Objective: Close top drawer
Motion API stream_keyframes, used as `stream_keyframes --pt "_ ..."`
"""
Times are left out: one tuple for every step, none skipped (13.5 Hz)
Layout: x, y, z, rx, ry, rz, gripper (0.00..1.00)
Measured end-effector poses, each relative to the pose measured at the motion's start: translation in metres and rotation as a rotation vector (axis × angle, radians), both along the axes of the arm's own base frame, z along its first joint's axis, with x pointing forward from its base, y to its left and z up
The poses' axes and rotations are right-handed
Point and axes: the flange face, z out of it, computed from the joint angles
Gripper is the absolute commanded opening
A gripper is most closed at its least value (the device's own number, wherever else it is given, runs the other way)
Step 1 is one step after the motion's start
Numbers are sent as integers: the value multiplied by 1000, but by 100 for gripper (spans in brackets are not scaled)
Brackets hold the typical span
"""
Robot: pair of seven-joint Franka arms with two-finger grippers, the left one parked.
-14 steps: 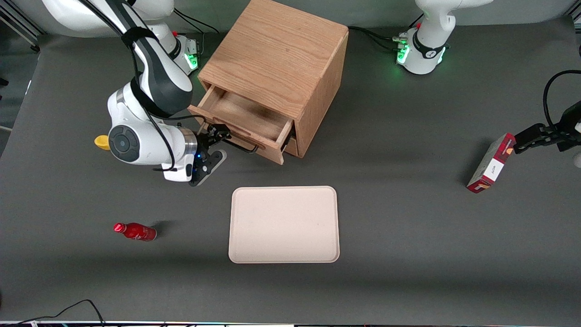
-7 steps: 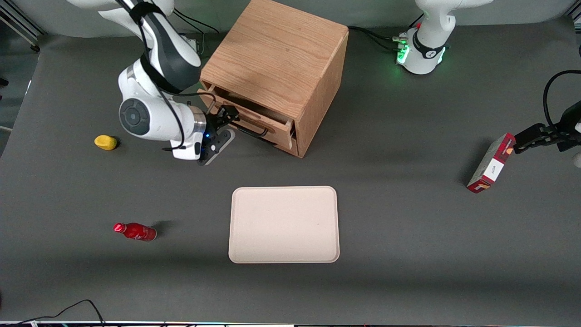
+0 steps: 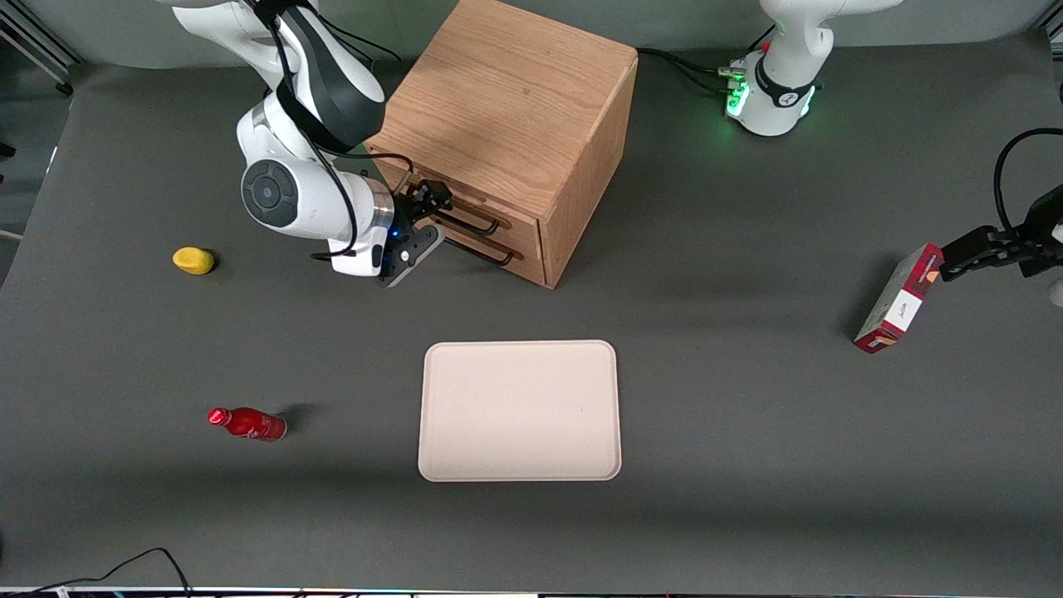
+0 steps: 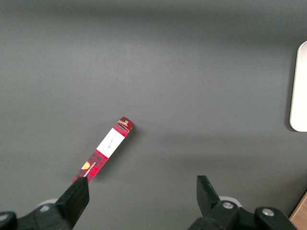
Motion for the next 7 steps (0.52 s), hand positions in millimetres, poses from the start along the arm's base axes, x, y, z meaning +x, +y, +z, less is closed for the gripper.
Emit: stream_keyframes --pt "0 0 0 1 1 -2 100" --pt "0 0 0 3 1 -4 100" --pt "1 0 2 8 0 -6 100" --pt "2 1 5 14 -4 -9 100" --pt "5 2 10 19 -12 -9 100" --pt "7 3 19 25 -18 -6 100" --pt "10 3 31 29 -15 3 100"
